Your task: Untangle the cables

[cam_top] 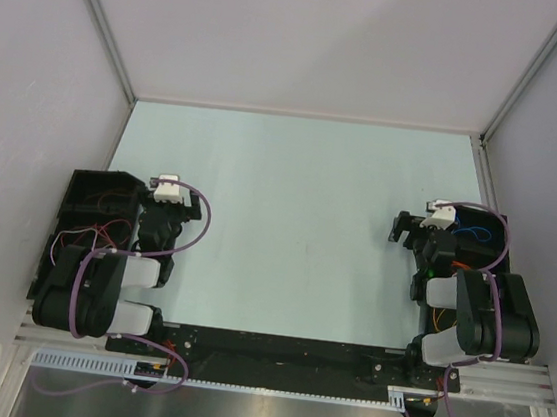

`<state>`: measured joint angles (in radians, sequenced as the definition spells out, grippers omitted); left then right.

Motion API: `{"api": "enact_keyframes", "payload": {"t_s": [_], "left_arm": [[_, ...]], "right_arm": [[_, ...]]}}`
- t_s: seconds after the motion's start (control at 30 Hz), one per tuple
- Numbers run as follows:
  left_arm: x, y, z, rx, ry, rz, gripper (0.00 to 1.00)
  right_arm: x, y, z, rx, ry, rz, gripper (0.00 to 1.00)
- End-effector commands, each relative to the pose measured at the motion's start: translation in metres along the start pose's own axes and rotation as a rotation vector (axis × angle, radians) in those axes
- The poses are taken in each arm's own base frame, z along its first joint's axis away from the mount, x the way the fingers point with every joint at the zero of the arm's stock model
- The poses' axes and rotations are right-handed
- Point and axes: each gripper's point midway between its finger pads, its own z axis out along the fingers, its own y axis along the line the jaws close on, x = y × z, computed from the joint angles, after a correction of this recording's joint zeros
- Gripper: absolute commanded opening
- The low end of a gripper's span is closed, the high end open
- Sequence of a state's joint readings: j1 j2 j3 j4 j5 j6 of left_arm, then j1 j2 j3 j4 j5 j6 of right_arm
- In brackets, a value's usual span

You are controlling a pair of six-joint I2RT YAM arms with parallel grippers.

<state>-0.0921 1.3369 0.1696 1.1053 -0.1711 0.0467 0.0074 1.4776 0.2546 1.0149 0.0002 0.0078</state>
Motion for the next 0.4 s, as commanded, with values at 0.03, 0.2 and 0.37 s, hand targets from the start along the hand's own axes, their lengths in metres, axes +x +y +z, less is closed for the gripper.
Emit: {"api": "enact_keyframes", "payload": {"t_s": [0.03,0.2,0.37], "left_arm": [[-0.0189,-0.0039,0.002,0.024,-0.075,0.0,1.0],[-0.0193,-0.004,0.002,0.024,-0.076,-0.002,1.0],[-0.0188,-0.004,0.0021,0.024,-0.075,0.0,1.0]], "right_arm": [[-0.0206,-0.0025,0.0057,0.023,-0.068,0.003,1.0],[-0.0214,-0.0026,0.0064,0.022,-0.07,0.0,1.0],[-0.0209,-0.0022,0.0065,0.02,-0.068,0.005,1.0]]}}
